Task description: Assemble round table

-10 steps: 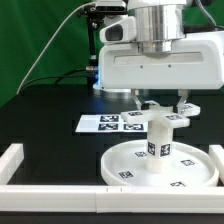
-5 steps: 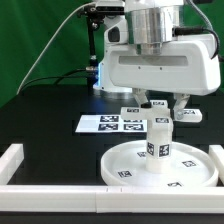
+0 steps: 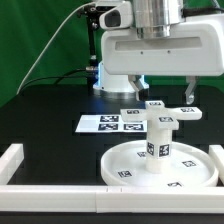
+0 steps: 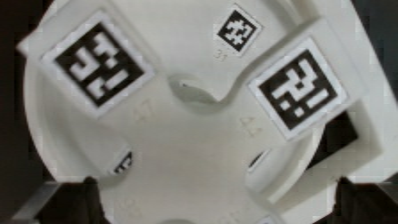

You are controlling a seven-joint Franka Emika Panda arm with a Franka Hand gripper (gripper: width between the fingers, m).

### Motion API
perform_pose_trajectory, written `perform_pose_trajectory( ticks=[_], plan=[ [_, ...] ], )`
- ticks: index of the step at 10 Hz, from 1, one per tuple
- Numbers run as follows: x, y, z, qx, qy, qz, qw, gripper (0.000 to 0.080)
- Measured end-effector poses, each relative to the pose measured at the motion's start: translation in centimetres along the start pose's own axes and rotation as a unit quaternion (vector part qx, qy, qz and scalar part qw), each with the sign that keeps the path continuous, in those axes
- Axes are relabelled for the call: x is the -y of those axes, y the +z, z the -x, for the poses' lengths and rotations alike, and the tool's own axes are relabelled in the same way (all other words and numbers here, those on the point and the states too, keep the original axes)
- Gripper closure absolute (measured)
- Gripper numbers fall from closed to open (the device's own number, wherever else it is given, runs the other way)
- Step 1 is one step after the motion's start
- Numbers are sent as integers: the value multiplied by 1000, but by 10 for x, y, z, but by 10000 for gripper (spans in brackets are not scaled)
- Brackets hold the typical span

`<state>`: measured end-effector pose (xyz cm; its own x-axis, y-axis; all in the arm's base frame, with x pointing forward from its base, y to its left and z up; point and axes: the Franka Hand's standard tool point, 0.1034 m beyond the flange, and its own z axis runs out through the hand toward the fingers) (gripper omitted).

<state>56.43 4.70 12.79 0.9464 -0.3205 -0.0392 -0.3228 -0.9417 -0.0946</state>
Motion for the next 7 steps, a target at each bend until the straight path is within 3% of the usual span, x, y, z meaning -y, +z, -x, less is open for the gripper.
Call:
perform_pose_trajectory(
  ticks=[3,5,7],
  plan=[
    [1,5,5,5,-119,2,993,150],
    [-1,5,3,7,-222,3,975,150],
    [0,8,-3,10,-413,13,911,150]
  ],
)
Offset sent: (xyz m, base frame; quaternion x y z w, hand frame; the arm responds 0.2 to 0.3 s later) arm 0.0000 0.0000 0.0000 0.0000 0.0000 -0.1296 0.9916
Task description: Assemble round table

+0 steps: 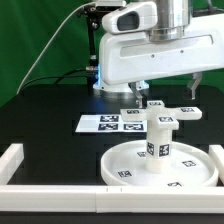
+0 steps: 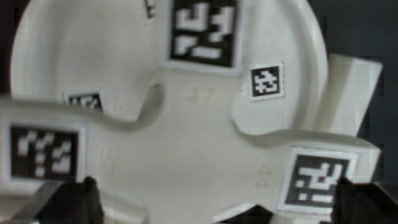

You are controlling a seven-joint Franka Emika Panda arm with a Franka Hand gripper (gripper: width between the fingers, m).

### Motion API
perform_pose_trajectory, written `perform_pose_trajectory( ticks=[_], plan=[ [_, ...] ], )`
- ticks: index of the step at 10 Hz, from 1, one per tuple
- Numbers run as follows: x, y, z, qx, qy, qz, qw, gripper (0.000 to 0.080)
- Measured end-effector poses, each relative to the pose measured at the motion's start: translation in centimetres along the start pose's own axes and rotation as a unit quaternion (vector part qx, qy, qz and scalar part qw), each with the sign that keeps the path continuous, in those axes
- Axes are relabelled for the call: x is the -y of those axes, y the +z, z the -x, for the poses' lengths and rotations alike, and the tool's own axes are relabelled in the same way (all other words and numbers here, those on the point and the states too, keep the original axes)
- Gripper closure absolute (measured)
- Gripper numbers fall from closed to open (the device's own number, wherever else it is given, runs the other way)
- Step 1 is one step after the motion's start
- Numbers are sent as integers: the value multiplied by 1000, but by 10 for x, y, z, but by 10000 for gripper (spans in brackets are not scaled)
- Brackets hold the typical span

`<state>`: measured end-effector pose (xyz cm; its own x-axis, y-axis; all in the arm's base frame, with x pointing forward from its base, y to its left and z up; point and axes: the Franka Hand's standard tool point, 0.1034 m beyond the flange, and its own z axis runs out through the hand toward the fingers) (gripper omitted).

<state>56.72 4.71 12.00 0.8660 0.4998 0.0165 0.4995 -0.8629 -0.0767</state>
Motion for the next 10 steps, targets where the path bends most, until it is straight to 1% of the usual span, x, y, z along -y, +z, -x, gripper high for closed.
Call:
perform_pose_trajectory(
  ticks=[1,3,5,6,7,9,10],
  plan=[
    [3,2,-1,4,-51,5,999,150],
    [-1,2,1,4,-104,5,995,150],
    [-3,6,6,6,-118,6,993,150],
    [-4,12,9,-2,-128,15,992,150],
    [-4,18,15,2,-125,12,992,150],
    [-4,20,15,1,-118,13,993,150],
    [-4,21,15,1,-113,13,993,274]
  ],
)
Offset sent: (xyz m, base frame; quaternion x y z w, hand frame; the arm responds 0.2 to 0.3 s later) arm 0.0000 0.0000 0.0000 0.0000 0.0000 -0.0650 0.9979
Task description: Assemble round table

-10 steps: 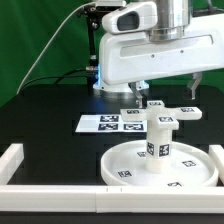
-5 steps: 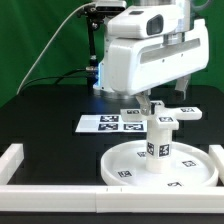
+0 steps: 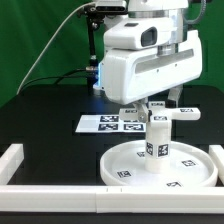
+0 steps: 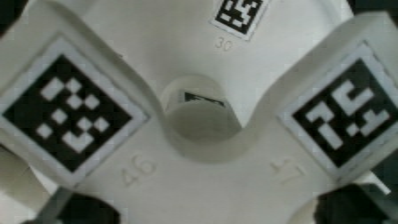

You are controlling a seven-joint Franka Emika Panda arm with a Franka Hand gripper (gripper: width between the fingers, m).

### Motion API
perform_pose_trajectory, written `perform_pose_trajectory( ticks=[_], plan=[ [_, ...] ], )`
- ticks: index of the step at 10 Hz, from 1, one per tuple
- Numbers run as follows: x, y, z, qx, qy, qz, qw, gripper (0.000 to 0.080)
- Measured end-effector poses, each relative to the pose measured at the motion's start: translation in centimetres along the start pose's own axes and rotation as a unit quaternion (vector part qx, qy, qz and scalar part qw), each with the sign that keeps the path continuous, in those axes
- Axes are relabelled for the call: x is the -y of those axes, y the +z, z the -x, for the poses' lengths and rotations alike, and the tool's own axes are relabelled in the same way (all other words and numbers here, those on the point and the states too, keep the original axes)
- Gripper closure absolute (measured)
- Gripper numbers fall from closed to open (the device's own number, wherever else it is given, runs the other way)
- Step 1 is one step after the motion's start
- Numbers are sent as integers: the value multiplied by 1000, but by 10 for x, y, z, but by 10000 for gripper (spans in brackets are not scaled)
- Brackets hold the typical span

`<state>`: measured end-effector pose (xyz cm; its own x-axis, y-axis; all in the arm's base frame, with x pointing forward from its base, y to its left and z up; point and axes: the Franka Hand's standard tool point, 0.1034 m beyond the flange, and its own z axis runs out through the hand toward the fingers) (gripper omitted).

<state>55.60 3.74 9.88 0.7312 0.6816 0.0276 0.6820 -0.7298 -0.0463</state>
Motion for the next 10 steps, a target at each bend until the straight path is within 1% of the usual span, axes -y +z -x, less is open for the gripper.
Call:
perform_pose_trajectory(
  ticks=[1,2,4,6,7,8,9,10],
  plan=[
    [0,0,0,0,0,0,1000,360],
    [0,0,0,0,1,0,1000,360],
    [0,0,0,0,65,-1,998,360],
    [-1,0,-2,-9,148,-1,989,360],
    [-2,0,-4,-18,196,4,980,360],
    [-2,0,-5,-26,260,4,965,359],
    [-2,0,-6,-28,322,1,946,359],
    [-2,0,-6,-30,393,-5,919,357]
  ],
)
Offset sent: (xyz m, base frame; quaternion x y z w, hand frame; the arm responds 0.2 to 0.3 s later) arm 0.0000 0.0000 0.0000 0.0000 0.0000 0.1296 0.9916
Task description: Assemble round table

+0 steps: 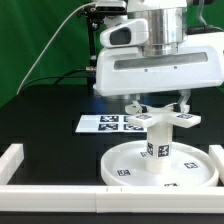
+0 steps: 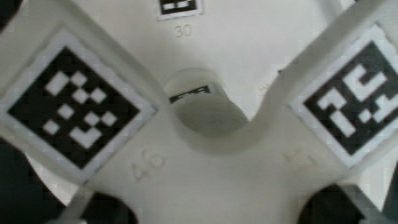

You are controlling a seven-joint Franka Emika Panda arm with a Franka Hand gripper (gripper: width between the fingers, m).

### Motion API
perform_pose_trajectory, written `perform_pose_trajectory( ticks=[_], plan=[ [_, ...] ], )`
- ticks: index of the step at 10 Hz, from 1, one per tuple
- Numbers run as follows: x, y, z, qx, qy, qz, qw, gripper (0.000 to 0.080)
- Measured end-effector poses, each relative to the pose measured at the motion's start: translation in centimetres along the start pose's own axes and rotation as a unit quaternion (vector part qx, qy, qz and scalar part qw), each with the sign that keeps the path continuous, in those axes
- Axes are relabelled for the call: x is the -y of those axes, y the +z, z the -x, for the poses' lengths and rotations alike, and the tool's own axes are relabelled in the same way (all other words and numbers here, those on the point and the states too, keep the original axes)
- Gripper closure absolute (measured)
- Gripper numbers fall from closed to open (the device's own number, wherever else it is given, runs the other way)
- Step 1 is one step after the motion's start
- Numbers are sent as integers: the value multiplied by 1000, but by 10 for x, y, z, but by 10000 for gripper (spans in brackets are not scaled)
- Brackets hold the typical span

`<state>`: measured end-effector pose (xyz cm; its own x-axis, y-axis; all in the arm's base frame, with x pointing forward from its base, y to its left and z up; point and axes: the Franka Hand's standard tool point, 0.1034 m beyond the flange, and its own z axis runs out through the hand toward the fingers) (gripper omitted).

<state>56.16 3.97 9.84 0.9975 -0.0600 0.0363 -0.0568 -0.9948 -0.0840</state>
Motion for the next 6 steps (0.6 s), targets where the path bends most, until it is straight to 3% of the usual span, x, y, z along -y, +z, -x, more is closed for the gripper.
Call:
perform_pose_trajectory(
  ticks=[2,4,6],
  plan=[
    [0,0,-1,-2,134,-5,991,357],
    [0,0,-1,-1,258,-9,966,357],
    [-1,0,-1,2,359,-22,933,357]
  ],
)
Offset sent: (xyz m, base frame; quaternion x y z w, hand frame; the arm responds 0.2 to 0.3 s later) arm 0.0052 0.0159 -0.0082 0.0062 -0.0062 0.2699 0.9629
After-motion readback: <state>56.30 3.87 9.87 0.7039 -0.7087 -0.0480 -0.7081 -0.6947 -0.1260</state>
